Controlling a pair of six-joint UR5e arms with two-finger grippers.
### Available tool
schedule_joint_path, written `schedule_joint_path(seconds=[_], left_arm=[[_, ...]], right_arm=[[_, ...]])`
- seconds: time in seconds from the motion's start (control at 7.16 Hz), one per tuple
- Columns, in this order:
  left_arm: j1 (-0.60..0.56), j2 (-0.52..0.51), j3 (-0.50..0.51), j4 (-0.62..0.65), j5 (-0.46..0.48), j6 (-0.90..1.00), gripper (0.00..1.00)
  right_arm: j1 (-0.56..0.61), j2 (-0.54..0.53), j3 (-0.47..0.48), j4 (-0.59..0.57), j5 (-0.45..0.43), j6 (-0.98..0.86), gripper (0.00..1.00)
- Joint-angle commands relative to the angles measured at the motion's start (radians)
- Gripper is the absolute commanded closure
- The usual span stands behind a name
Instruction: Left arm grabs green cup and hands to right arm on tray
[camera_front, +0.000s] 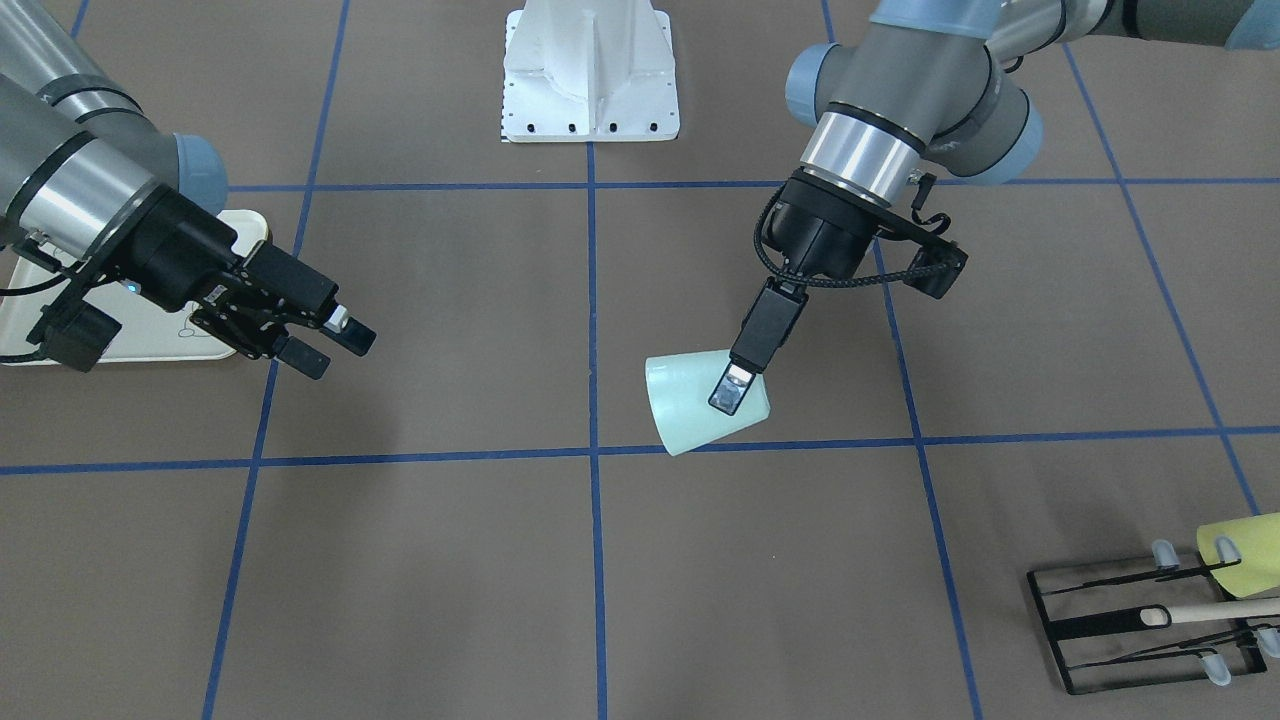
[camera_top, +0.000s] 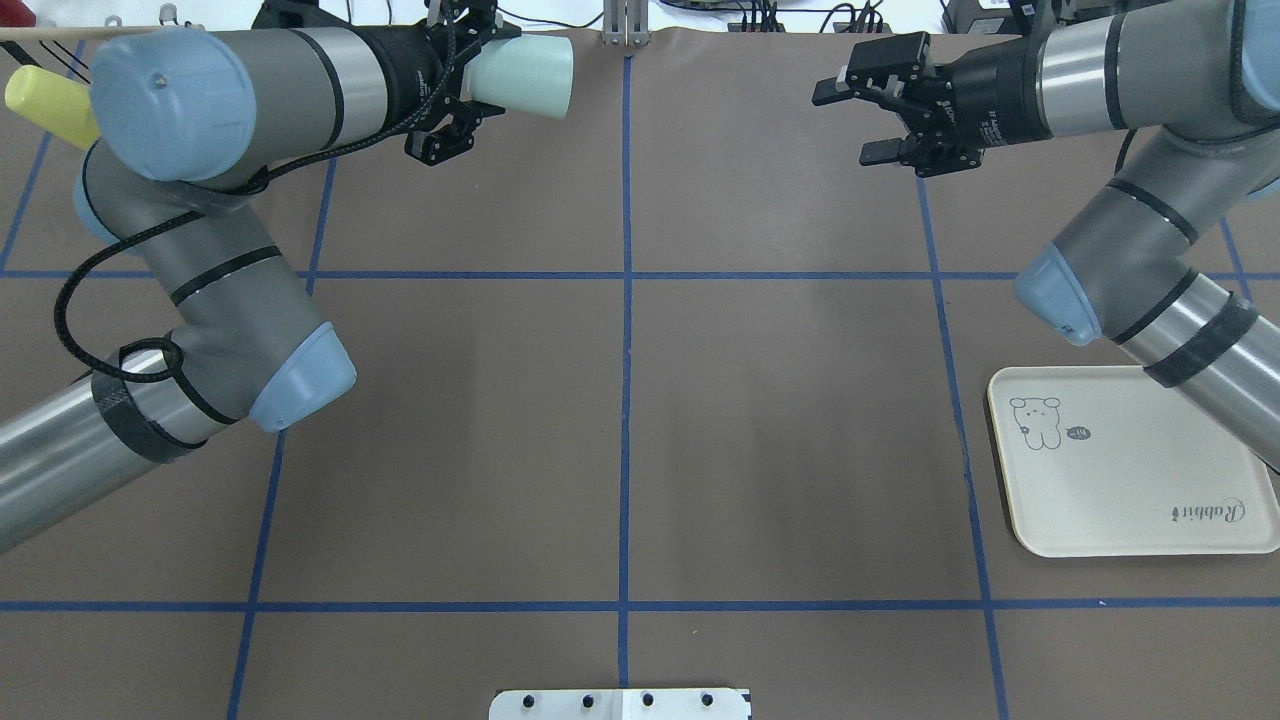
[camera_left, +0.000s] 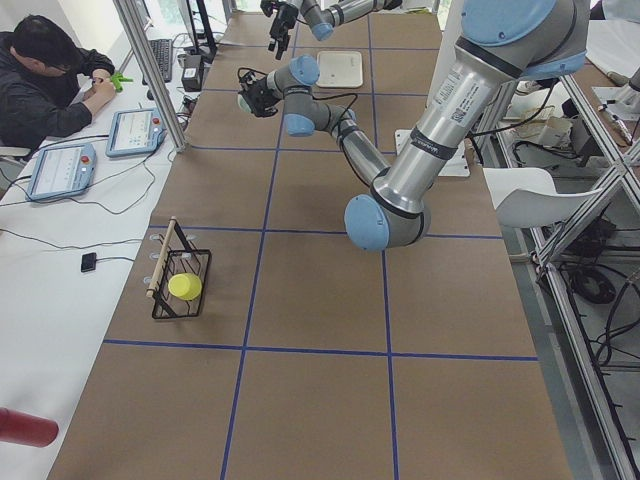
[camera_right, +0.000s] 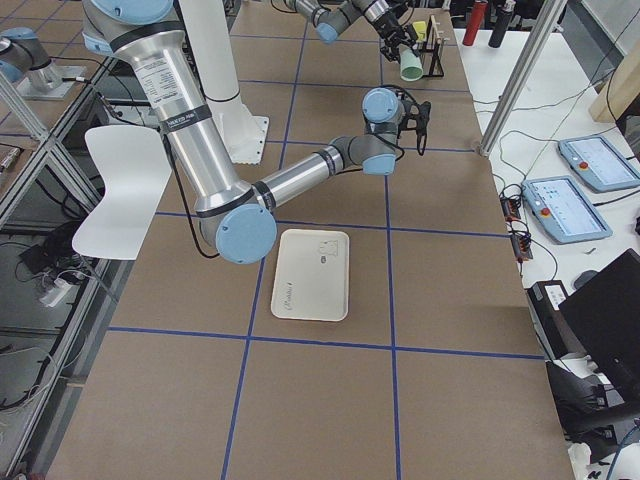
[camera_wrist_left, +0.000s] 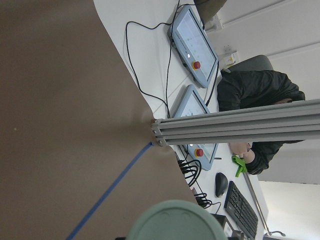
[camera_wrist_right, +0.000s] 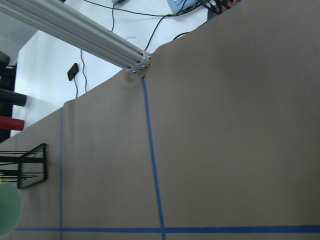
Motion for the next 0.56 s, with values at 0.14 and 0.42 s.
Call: schedule_joint_path(seconds=[0.14,0.42], left_arm=[[-0.001,-0.003,-0.029,-0.030,-0.236,-0.175,0.75],[-0.004,-0.002,-0.029,-0.104,-0.308,-0.297,0.75]], right_arm=[[-0.059,0.003,0.013,0.181,0.020,0.059,0.01],[-0.096,0.004,0.013,0.261,0.023,0.059,0.01]])
